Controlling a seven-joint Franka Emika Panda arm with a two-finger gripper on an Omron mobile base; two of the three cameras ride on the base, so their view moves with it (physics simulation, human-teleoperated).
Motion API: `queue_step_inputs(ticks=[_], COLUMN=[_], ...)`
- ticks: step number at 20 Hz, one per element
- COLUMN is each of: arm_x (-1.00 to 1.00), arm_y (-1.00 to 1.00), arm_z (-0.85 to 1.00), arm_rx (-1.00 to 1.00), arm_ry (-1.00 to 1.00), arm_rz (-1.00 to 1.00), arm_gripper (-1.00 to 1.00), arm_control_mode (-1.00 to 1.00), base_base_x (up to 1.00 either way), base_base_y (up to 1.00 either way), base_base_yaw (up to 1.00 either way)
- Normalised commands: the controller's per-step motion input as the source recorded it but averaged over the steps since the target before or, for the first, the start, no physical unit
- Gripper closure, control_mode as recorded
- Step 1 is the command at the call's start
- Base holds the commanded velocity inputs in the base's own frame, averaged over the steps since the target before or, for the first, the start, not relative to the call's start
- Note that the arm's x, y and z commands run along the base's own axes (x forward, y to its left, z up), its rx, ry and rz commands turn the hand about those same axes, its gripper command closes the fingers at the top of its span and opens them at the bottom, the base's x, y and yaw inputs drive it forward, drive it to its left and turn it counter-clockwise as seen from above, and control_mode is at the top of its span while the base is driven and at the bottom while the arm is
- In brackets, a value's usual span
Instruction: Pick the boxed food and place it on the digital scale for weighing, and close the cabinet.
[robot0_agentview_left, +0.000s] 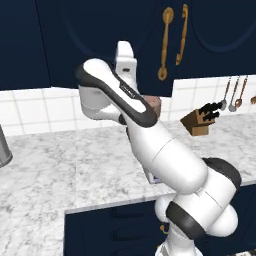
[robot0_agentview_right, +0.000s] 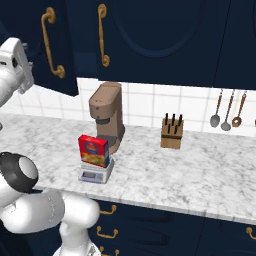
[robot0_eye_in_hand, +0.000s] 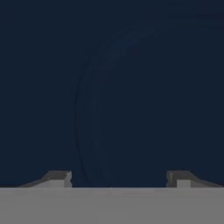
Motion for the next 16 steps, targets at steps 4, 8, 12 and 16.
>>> queue_step_inputs(ticks=[4, 8, 12, 16], arm_x=[0.69, 0.94, 1.00, 0.97], arm_y=[-0.77, -0.66, -0.64, -0.59], arm_z=[0.00, -0.10, -0.41, -0.44], arm_rx=[0.10, 0.06, 0.00, -0.02], arm_ry=[0.11, 0.00, -0.05, -0.29], arm_rz=[0.00, -0.01, -0.07, -0.19], arm_gripper=[-1.00, -1.00, -1.00, -1.00], arm_control_mode=[-1.00, -1.00, -1.00, -1.00], base_base_x=[0.00, 0.00, 0.00, 0.00], base_base_y=[0.00, 0.00, 0.00, 0.00], base_base_yaw=[0.00, 0.00, 0.00, 0.00])
